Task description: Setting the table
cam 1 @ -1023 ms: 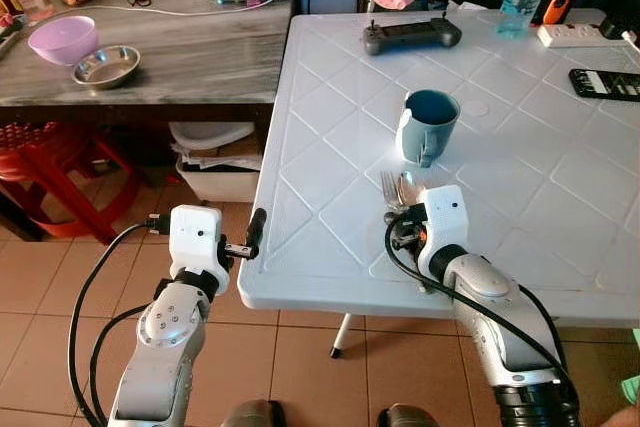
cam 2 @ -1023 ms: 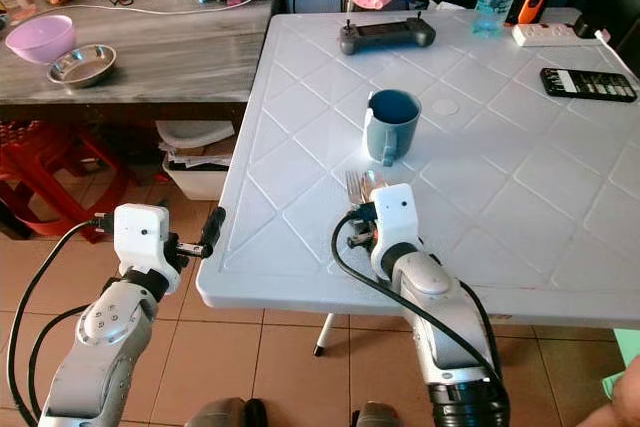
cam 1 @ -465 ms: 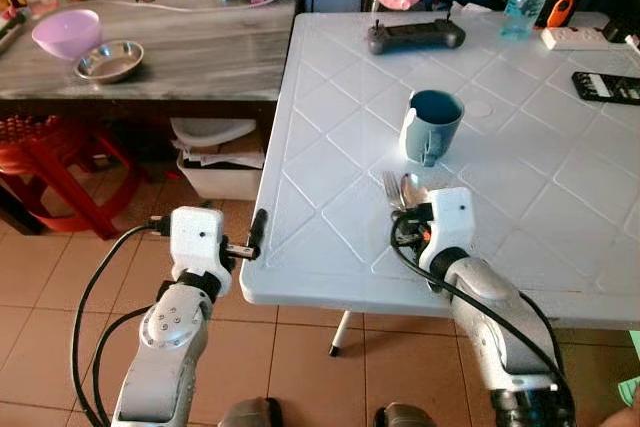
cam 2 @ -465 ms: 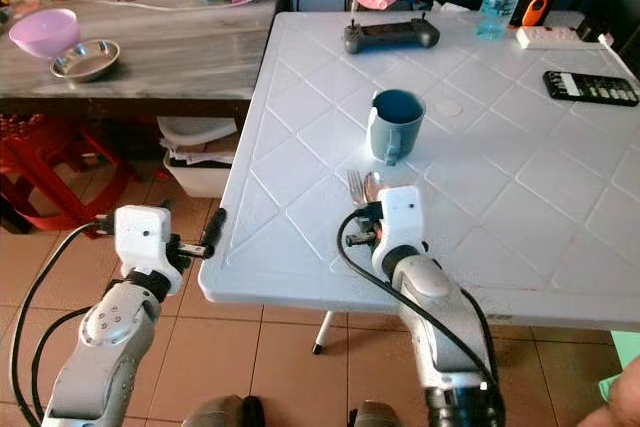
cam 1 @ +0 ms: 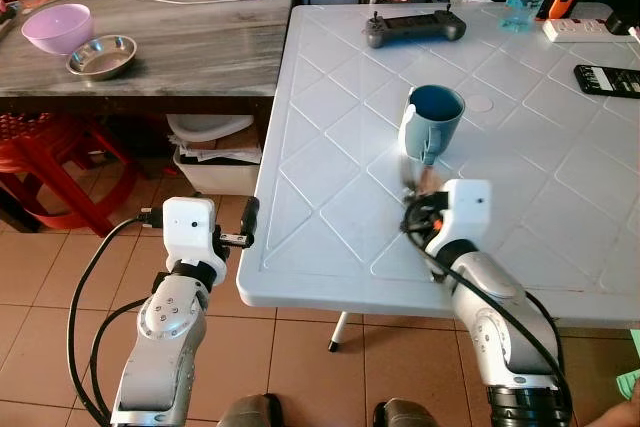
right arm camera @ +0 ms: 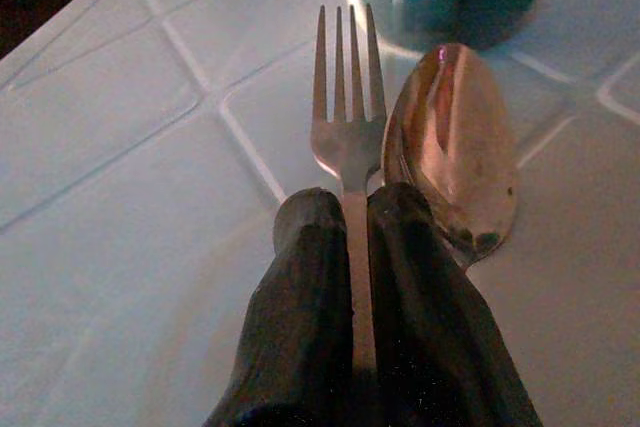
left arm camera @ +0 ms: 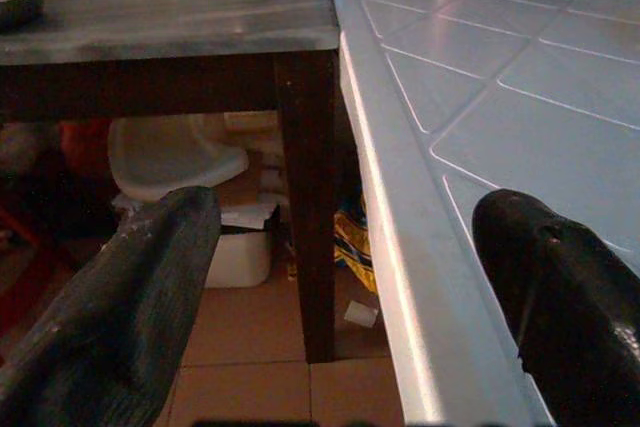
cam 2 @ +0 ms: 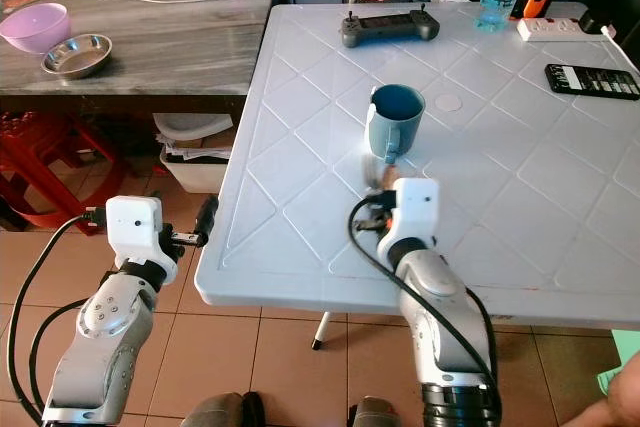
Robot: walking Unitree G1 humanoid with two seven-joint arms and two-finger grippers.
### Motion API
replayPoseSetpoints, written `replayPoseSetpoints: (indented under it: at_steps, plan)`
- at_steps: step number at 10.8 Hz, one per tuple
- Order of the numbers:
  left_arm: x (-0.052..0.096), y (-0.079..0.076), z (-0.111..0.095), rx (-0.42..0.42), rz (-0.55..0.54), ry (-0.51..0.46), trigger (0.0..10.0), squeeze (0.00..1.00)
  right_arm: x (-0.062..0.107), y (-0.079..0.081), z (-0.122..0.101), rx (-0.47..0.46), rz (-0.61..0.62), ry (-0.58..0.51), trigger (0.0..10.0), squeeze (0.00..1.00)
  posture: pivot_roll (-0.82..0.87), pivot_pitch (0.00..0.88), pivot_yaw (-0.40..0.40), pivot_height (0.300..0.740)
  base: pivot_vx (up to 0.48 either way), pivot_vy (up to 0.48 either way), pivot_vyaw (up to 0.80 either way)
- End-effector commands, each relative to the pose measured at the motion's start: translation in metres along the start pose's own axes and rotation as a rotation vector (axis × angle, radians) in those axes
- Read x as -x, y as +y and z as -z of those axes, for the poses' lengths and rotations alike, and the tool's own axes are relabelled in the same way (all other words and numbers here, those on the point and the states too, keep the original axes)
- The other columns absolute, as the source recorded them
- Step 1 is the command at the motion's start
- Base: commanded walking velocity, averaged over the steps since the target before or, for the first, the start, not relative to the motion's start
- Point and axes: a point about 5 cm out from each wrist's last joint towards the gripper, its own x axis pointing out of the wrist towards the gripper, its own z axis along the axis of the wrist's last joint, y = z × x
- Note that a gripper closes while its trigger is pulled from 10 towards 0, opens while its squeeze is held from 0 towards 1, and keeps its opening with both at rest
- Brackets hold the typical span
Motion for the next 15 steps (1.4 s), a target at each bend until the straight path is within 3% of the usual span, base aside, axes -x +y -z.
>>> replayPoseSetpoints:
  at_steps: [1,3,6,8,10,15]
  plan:
    - [0.001,0.002,0.002,-0.006,-0.011,0.008,10.0,0.0,0.003,-0.001,-0.011,-0.003,0.005,-0.068,0.0,0.0,-0.04,0.089,0.072,0.74,0.0,0.0,0.0]
    - [0.0,0.003,0.003,-0.009,-0.013,0.011,10.0,0.0,0.004,0.0,-0.01,-0.015,-0.008,-0.071,0.0,0.0,-0.05,0.087,0.074,0.74,0.0,0.0,0.0]
    - [-0.003,0.004,0.005,-0.013,-0.026,0.023,10.0,0.0,-0.008,0.014,-0.004,-0.009,-0.078,-0.02,0.0,0.0,-0.05,0.083,0.074,0.74,0.0,0.0,0.0]
    - [-0.003,0.004,0.006,-0.021,-0.029,0.029,10.0,0.0,-0.013,0.024,-0.006,-0.021,-0.113,-0.043,0.0,0.0,-0.05,0.083,0.07,0.74,0.0,0.48,0.0]
    - [-0.002,0.004,0.008,-0.025,-0.031,0.036,10.0,0.0,-0.013,0.022,-0.011,-0.031,-0.083,-0.079,0.0,0.0,-0.05,0.08,0.064,0.74,0.0,0.48,0.0]
    - [-0.006,0.013,0.009,-0.034,-0.101,0.036,10.0,0.0,-0.009,-0.003,-0.007,0.004,0.048,-0.143,0.0,0.0,-0.05,0.058,0.068,0.74,0.0,0.48,0.0]
